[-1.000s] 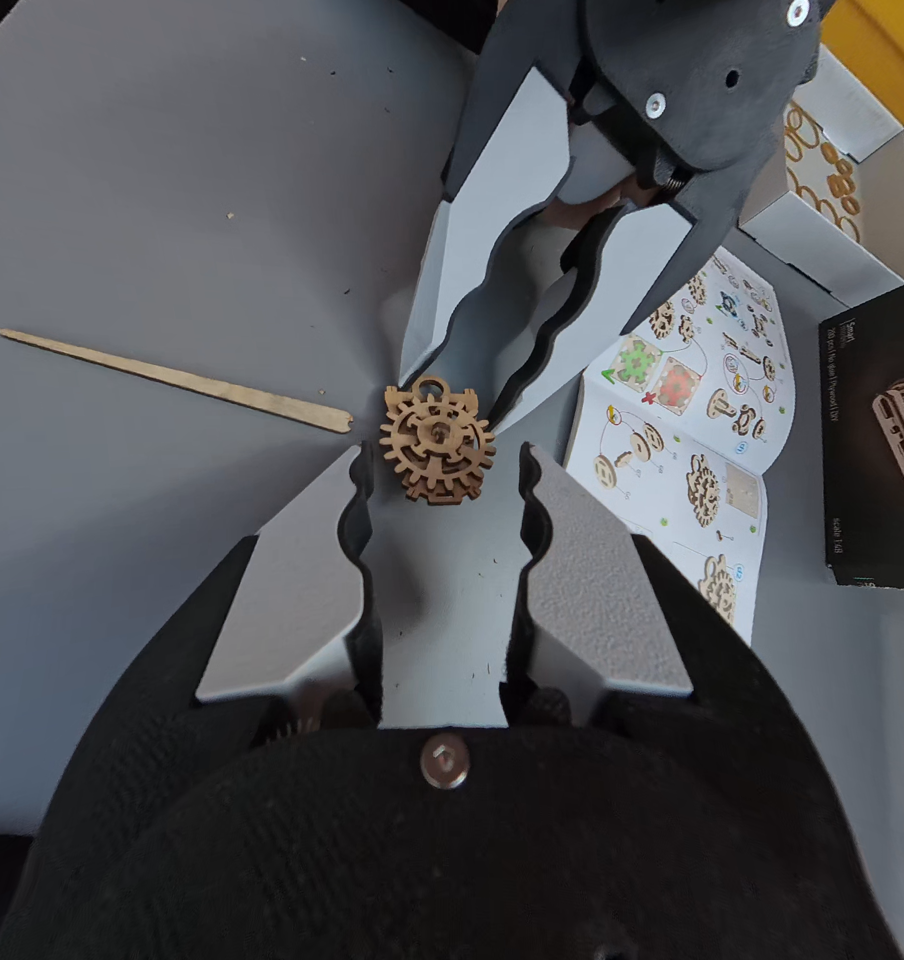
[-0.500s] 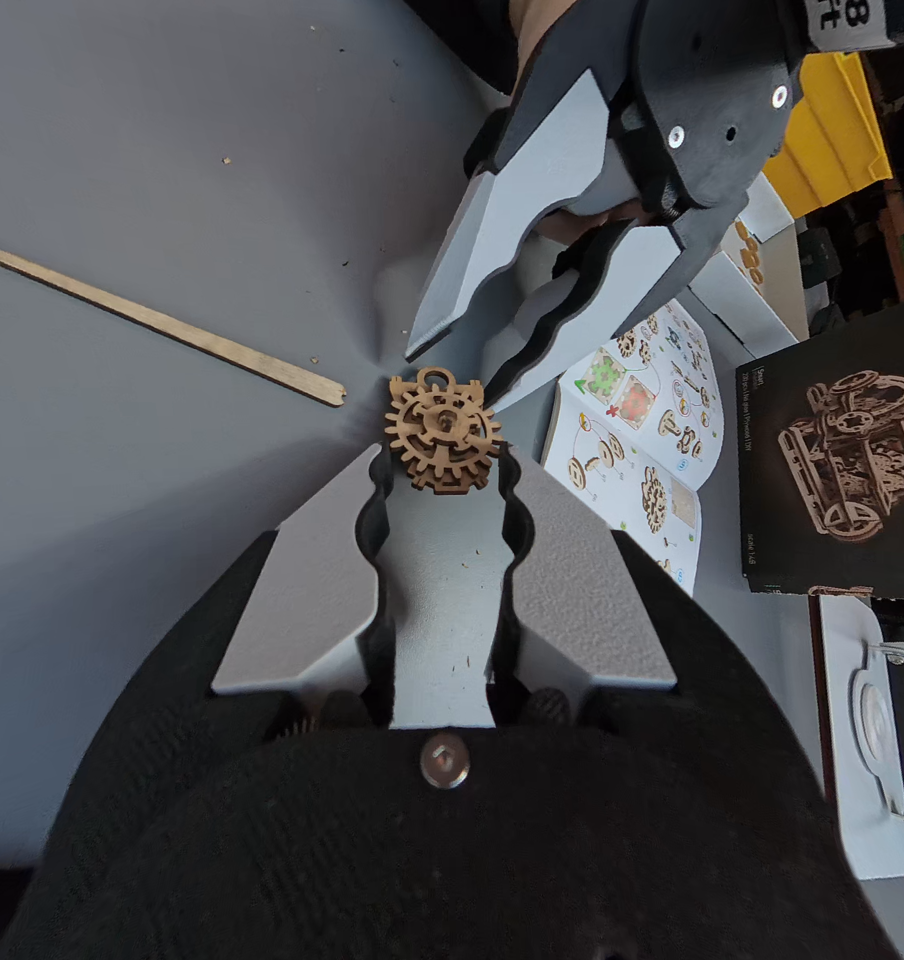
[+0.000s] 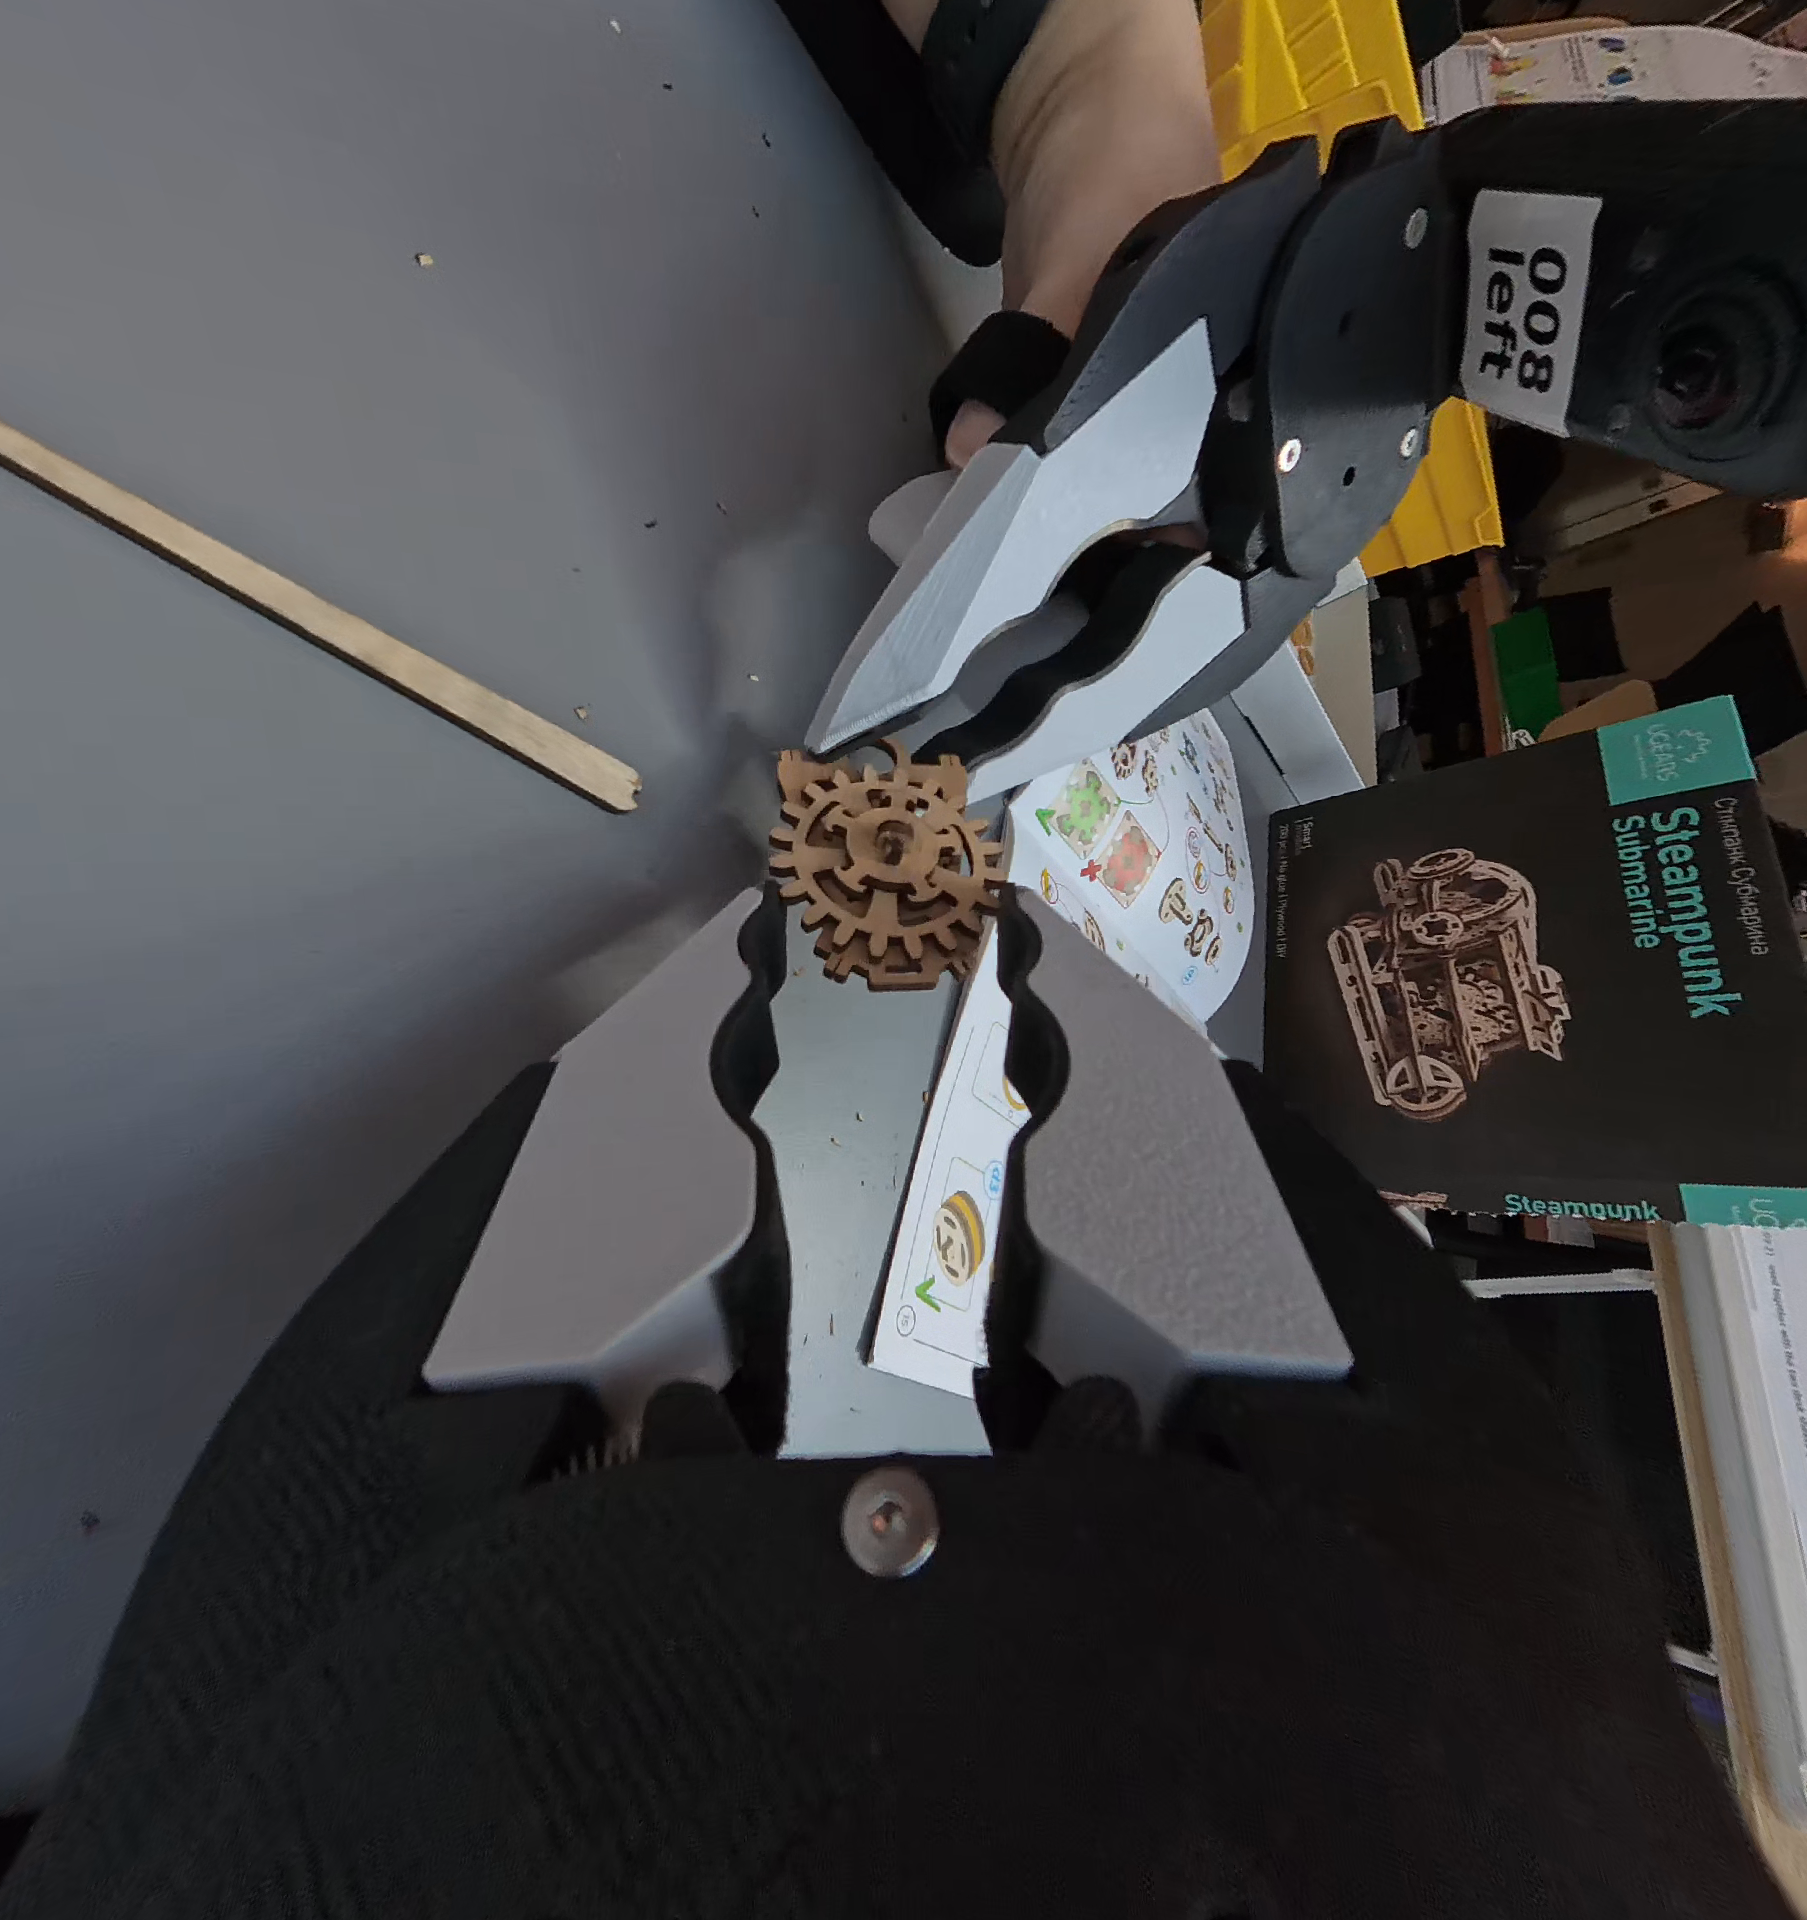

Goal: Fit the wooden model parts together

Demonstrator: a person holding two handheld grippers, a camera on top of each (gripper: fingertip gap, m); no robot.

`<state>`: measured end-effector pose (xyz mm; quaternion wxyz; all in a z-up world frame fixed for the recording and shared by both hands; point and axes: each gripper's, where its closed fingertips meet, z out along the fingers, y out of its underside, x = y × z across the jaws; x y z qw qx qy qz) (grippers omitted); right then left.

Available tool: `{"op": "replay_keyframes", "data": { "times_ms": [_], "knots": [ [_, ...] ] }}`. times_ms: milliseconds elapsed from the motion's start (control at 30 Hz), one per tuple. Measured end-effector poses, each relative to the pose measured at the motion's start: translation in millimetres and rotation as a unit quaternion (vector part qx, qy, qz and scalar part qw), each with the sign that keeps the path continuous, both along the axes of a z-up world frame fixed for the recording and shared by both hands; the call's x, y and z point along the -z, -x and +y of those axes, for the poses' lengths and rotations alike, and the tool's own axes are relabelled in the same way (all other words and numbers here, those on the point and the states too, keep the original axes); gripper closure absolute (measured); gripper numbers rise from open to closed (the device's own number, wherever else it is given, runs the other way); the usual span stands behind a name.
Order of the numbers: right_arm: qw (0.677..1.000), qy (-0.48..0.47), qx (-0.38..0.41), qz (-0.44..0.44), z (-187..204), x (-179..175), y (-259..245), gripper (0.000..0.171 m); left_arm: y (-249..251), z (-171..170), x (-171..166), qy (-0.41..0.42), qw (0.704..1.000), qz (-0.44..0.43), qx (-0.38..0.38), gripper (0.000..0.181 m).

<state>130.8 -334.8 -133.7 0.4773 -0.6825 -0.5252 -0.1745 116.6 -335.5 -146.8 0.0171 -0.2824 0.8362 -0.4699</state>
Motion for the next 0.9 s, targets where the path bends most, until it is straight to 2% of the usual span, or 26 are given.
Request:
{"op": "replay_keyframes", "data": {
  "times_ms": [33,233,333,467,533,600,667,733,767,800,900],
  "knots": [
    [1.0,0.002,0.001,0.007,0,0,0,0.131,0,0,0,0.006,1.0,0.01,-0.002,0.166],
    [1.0,-0.008,0.009,0.003,3,-2,-3,0.13,-1,1,-5,0.068,0.994,0.088,-0.019,0.172],
    [1.0,-0.019,0.02,-0.002,6,-4,-7,0.13,-3,2,-12,0.091,0.991,0.093,-0.024,0.18],
    [0.997,-0.018,0.074,0.015,8,-17,-28,0.129,-10,12,-19,0.102,0.99,0.08,-0.052,0.18],
    [0.992,-0.011,0.104,0.069,5,-31,-38,0.129,-12,18,-20,0.101,0.99,0.076,-0.063,0.18],
    [0.962,0.05,0.208,0.169,-1,-36,-57,0.131,-16,23,-23,0.109,0.988,0.071,-0.078,0.18],
    [0.888,0.154,0.272,0.336,-16,-35,-34,0.13,-20,28,-26,0.117,0.986,0.067,-0.094,0.181],
    [0.812,0.228,0.267,0.467,-30,-33,14,0.13,-23,32,-28,0.12,0.985,0.061,-0.104,0.181],
    [0.79,0.246,0.3,0.475,-36,-21,24,0.13,-24,34,-29,0.12,0.985,0.058,-0.108,0.181],
    [0.787,0.261,0.327,0.453,-42,-8,32,0.125,-25,35,-30,0.119,0.985,0.056,-0.112,0.181],
    [0.801,0.254,0.39,0.377,-47,13,42,0.106,-28,36,-31,0.117,0.984,0.047,-0.123,0.18]
  ]
}}
